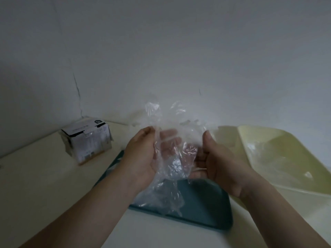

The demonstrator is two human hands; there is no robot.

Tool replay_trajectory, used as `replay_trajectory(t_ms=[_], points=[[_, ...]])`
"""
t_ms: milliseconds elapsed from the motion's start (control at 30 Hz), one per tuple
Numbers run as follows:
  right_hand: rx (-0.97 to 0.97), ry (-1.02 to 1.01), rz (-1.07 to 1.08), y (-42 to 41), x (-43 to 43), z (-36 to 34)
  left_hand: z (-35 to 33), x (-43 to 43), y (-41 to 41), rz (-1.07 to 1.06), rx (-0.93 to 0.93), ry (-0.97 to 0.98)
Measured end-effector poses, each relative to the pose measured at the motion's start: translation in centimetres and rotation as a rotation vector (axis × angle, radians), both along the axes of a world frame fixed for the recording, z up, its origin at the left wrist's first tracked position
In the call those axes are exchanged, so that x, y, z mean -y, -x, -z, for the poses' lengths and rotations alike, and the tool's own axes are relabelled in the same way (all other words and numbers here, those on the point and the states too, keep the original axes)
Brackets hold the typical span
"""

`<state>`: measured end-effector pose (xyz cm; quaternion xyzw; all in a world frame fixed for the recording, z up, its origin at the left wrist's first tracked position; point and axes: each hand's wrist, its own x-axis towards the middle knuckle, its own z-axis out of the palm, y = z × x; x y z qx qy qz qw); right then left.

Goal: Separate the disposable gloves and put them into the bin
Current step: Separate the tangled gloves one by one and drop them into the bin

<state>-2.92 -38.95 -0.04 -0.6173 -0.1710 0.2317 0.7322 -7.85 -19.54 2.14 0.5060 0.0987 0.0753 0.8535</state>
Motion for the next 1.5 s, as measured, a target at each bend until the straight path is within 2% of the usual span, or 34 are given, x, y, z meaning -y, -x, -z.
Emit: replay_trajectory(t_ms=[133, 267, 367, 467, 567, 700, 833, 900, 1000, 1033, 1100, 1167, 1233, 1300, 1400, 1500], points=[[0.008, -0.069, 0.072, 0.8, -0.5, -0.2, 0.3, 0.5, -0.2, 0.093, -0.056, -0.037], [0.029, -0.194, 0.281, 1.5, -1.5, -0.7, 0.9, -0.6, -0.1, 0.23, -0.042, 0.146], [0.045, -0.218, 0.368, 2.0, -2.1, -0.7, 1.4, -0.1, 0.9, 0.344, 0.005, -0.002], [0.042, -0.221, 0.373, 2.5, -2.5, -0.7, 1.4, 0.3, 1.3, 0.194, 0.076, -0.164], [-0.032, -0.209, 0.384, 2.7, -2.4, -0.6, 0.4, -0.7, 1.4, 0.088, 0.112, -0.09], [-0.165, -0.258, 0.35, 3.0, -2.3, -0.4, -0.9, -2.4, 2.3, 0.042, 0.141, -0.15], [-0.174, -0.275, 0.494, 4.0, -1.7, -1.3, -2.0, -4.3, 3.5, 0.035, 0.186, -0.181], [-0.042, -0.228, 0.651, 4.7, -1.1, -1.9, -2.5, -5.5, 4.0, 0.054, 0.193, -0.21], [0.498, 0.089, 0.869, 6.6, -0.5, -3.5, -3.0, -6.7, 4.5, 0.277, 0.139, -0.387], [0.663, 0.221, 0.825, 7.3, -0.6, -4.3, -3.2, -6.7, 4.8, 0.393, 0.121, -0.479], [0.782, 0.445, 0.548, 8.5, -1.1, -6.3, -3.4, -6.5, 5.1, 0.611, 0.101, -0.65], [0.782, 0.625, 0.213, 9.0, -1.9, -8.0, -3.9, -5.8, 5.4, 0.793, 0.157, -0.832], [0.69, 0.663, -0.032, 9.2, -2.8, -8.6, -4.4, -5.1, 5.4, 0.881, 0.228, -0.95], [0.597, 0.566, -0.098, 9.1, -3.2, -8.1, -4.5, -4.6, 5.3, 0.844, 0.239, -0.938], [0.465, 0.418, -0.068, 9.0, -2.9, -6.5, -4.4, -4.4, 5.3, 0.668, 0.223, -0.867], [0.419, 0.518, -0.006, 8.5, -1.6, -4.8, -4.0, -4.5, 4.8, 0.421, 0.245, -0.798]])
